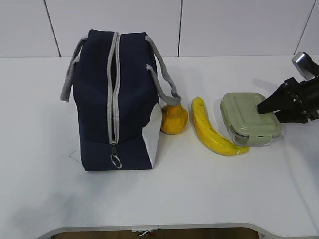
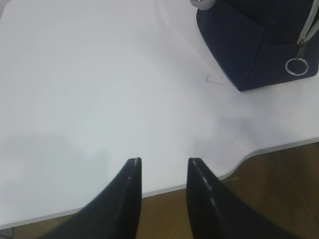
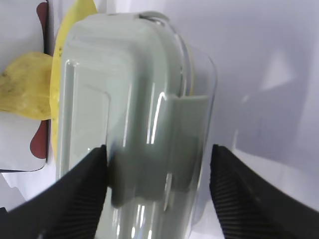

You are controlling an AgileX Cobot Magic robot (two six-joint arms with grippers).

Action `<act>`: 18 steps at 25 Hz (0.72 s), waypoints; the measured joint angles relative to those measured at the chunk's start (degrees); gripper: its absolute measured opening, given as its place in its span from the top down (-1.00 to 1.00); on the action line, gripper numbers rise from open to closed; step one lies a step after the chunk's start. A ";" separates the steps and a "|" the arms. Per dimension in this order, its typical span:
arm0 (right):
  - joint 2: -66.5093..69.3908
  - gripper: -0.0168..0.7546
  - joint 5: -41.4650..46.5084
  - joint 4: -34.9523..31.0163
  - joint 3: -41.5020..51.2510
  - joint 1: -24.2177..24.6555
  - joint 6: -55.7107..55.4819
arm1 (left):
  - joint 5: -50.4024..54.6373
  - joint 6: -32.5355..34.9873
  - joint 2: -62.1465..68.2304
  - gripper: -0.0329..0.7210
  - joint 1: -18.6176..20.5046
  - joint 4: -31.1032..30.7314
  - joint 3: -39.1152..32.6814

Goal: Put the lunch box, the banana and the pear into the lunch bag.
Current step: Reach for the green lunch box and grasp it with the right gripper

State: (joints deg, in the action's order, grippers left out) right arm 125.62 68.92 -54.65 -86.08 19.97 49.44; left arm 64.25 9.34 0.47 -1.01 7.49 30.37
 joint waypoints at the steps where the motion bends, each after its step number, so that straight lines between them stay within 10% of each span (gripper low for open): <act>1: 0.00 -0.35 0.00 0.00 0.00 0.02 0.00 | 0.00 0.00 0.00 0.28 0.00 0.00 0.00; 18: 0.00 0.00 0.22 -0.95 -0.23 -0.03 0.20 | 0.00 0.00 0.00 0.28 0.00 0.00 0.00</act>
State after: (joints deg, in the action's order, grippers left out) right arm 125.62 69.14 -55.60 -86.31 19.94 49.63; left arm 64.25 9.34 0.47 -1.01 7.49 30.37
